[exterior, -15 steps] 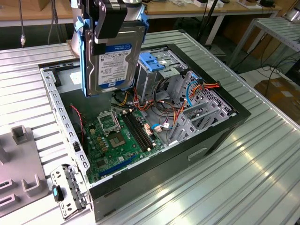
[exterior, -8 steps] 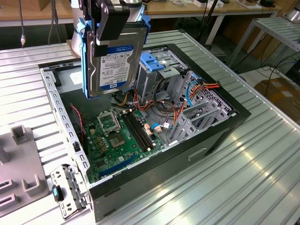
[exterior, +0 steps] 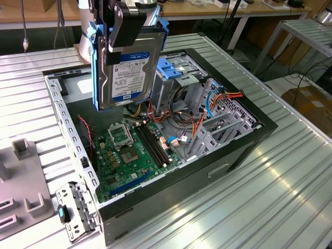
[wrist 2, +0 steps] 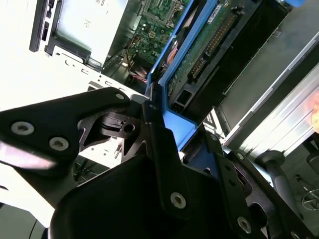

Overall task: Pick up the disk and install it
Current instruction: 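Insert the disk into the insertion slot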

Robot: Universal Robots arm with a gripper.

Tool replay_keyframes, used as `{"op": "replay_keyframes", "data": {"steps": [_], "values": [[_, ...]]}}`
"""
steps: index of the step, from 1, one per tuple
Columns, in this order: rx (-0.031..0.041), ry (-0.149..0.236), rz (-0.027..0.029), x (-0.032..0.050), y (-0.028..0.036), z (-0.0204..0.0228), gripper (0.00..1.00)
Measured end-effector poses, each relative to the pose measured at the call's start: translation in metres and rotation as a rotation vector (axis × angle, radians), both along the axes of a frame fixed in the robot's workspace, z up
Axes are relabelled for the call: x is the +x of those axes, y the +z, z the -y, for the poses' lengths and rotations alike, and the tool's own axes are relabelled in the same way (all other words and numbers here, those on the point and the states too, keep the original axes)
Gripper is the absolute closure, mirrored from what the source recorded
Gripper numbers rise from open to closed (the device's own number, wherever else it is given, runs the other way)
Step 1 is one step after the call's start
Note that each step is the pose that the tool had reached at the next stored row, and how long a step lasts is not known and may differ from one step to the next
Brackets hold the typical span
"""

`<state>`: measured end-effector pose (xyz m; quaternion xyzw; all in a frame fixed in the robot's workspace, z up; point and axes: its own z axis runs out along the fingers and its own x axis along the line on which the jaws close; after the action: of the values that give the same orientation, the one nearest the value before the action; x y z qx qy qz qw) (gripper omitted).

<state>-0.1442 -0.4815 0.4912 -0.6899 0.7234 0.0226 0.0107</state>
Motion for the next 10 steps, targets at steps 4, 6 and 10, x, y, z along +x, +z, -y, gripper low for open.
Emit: {"op": "replay_keyframes", "data": {"steps": [4, 6, 10], "values": [[-0.0007, 0.000, 0.0000, 0.0012, 0.0000, 0.0027, 0.63], [-0.0008, 0.000, 0.0000, 0.0016, 0.0000, 0.0063, 0.63], [-0.0009, 0.000, 0.0000, 0.0020, 0.0000, 0.0137, 0.63]]}}
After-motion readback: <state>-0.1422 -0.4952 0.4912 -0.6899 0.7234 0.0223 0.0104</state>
